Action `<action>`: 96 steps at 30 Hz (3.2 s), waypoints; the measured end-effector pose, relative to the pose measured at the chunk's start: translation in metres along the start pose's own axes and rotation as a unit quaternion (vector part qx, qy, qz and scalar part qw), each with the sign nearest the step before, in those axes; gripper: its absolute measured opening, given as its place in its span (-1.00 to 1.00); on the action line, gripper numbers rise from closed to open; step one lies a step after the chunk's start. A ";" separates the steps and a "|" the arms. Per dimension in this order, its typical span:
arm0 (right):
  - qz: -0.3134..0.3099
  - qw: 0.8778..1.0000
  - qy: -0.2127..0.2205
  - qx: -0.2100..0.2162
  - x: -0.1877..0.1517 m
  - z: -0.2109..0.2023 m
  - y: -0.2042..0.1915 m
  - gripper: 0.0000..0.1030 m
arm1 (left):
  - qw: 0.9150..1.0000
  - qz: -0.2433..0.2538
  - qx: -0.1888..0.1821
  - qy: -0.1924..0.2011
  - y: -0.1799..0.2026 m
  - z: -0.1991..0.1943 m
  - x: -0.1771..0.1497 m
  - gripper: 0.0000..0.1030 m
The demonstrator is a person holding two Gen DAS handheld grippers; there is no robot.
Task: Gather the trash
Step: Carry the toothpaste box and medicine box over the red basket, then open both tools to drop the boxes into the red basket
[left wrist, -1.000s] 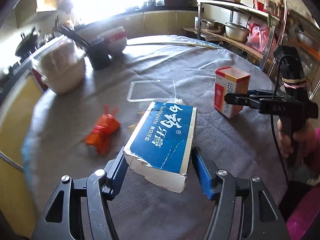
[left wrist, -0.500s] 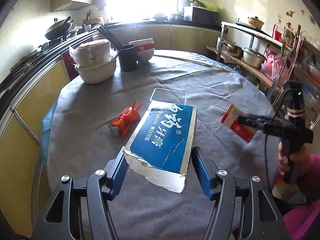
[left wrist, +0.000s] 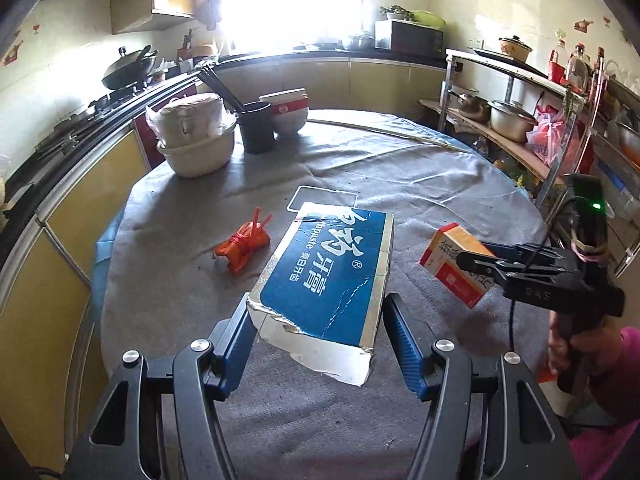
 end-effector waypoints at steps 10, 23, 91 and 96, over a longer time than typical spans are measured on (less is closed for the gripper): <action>-0.013 0.999 0.045 0.008 0.006 -0.049 -0.010 -0.04 | 0.997 -0.009 0.066 -0.031 -0.003 -0.009 0.004 0.26; -0.014 0.997 0.080 0.016 0.006 -0.101 -0.007 -0.04 | 0.995 0.034 0.086 -0.034 0.035 -0.016 0.023 0.26; 0.241 0.956 0.097 -0.133 -0.075 -0.239 0.265 -0.02 | 0.942 0.296 -0.149 -0.055 0.365 0.048 0.072 0.30; 0.298 0.944 0.080 -0.118 -0.092 -0.247 0.287 0.31 | 0.923 0.307 -0.218 -0.072 0.399 0.044 0.057 0.32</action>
Point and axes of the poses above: each gripper's, at about its wrist camera, not at the fingertips, and z roughly the way its jaws point, y to its right, x to its top, the point moved 9 cm from there along z, roughly the way its jaws point, and after that the axes turned 13 degrees about z, right-handed, at the moved point
